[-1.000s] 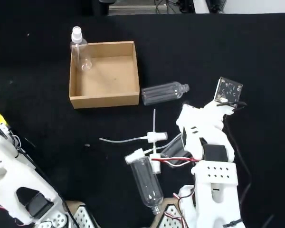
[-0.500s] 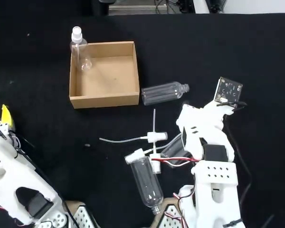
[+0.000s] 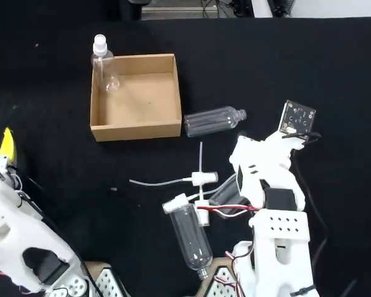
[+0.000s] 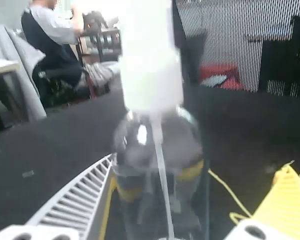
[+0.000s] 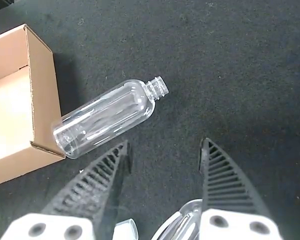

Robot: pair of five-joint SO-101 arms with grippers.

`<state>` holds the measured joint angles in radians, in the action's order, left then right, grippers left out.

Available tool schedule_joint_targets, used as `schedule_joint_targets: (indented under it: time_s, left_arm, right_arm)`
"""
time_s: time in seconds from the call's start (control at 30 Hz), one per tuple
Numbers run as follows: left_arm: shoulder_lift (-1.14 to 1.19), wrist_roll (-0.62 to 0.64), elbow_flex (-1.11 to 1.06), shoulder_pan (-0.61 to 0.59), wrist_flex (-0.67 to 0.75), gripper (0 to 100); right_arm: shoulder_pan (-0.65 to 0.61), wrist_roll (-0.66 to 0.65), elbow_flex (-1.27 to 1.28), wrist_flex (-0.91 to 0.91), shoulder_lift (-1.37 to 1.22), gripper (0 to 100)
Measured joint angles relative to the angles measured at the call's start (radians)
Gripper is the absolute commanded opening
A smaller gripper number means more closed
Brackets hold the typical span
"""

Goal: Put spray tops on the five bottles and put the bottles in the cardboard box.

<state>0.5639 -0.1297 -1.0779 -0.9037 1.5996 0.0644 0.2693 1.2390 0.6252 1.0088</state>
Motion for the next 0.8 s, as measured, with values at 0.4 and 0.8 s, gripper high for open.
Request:
schedule_joint_targets:
  time_s: [0.4, 0.8]
  left_arm:
    - [-0.264, 0.000, -0.172, -0.021, -0.109, 44]
    - [-0.440, 0.000, -0.198, -0.044, -0.334, 44]
  right_arm:
    - [0.000, 0.000, 0.000, 0.000, 0.000, 20.1]
    - [0.000, 0.000, 0.000, 0.000, 0.000, 20.1]
